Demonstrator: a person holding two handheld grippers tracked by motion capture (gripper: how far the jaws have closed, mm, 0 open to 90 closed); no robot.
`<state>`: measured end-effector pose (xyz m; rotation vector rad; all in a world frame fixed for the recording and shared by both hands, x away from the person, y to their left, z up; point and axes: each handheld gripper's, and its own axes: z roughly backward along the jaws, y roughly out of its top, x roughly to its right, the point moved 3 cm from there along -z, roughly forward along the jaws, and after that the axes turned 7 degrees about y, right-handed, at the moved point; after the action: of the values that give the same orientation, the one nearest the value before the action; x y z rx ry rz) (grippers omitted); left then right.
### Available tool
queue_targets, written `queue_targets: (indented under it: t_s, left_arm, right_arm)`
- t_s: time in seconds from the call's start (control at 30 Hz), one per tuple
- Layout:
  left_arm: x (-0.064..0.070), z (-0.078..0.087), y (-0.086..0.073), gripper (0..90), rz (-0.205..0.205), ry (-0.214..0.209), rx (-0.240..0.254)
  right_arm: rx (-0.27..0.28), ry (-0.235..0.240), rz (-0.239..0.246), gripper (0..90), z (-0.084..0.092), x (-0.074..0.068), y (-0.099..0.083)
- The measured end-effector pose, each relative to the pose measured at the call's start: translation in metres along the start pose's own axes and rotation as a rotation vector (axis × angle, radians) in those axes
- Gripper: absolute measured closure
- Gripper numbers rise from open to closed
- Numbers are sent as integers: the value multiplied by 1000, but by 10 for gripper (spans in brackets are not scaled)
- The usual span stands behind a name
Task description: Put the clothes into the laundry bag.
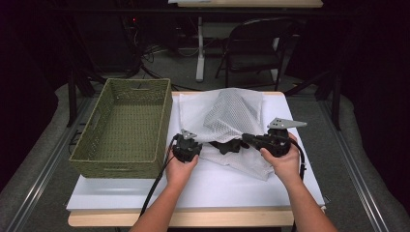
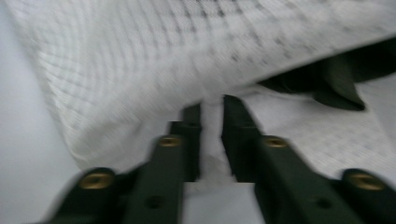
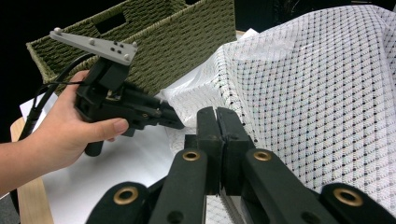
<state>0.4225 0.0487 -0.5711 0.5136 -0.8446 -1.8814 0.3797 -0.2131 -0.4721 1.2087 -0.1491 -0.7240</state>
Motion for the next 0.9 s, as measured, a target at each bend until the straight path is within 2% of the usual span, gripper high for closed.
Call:
queue_targets:
  t_s: [0.07,0.17,0.23,0.27,0.3,0.33,0.43,0.5,0.53,0.57,0.63,0.73,0.9]
  left_arm:
    - [1,-5,1,624,-10,-4,1]
    - [3,-11,-1,547,-64,27,-26]
    - [4,-15,-3,530,-68,22,-49]
    - [5,-16,-4,530,-84,30,-39]
    - [6,-16,-4,545,-80,29,-29]
    - [7,-16,-4,598,-85,27,-29]
    - [13,-16,-7,739,-120,22,-4]
    - [16,-15,-6,819,-127,11,-11]
    - [17,-16,-5,868,-114,5,-14]
    - [17,-15,-5,900,-123,6,-26]
    - [17,-15,-3,900,-112,5,-42]
    - [16,-11,-3,900,-89,-23,-61]
    - [14,5,-7,900,-55,-60,-37]
  right_arm:
    - [0,-1,-2,891,0,0,0]
    - [-1,0,-5,891,0,0,0]
    - [0,1,-5,890,0,1,0]
    - [0,1,-5,890,1,1,0]
    - [1,1,-5,890,1,0,0]
    - [1,1,-5,890,1,1,0]
    - [1,4,-6,890,0,0,0]
    - [1,5,-4,890,0,0,0]
    - [-1,6,-1,890,0,0,0]
    - [-2,5,-3,890,0,-1,0]
    - [-3,5,0,890,0,-1,0]
    - [-5,4,3,890,0,0,-1]
    - [3,1,-7,890,0,1,-1]
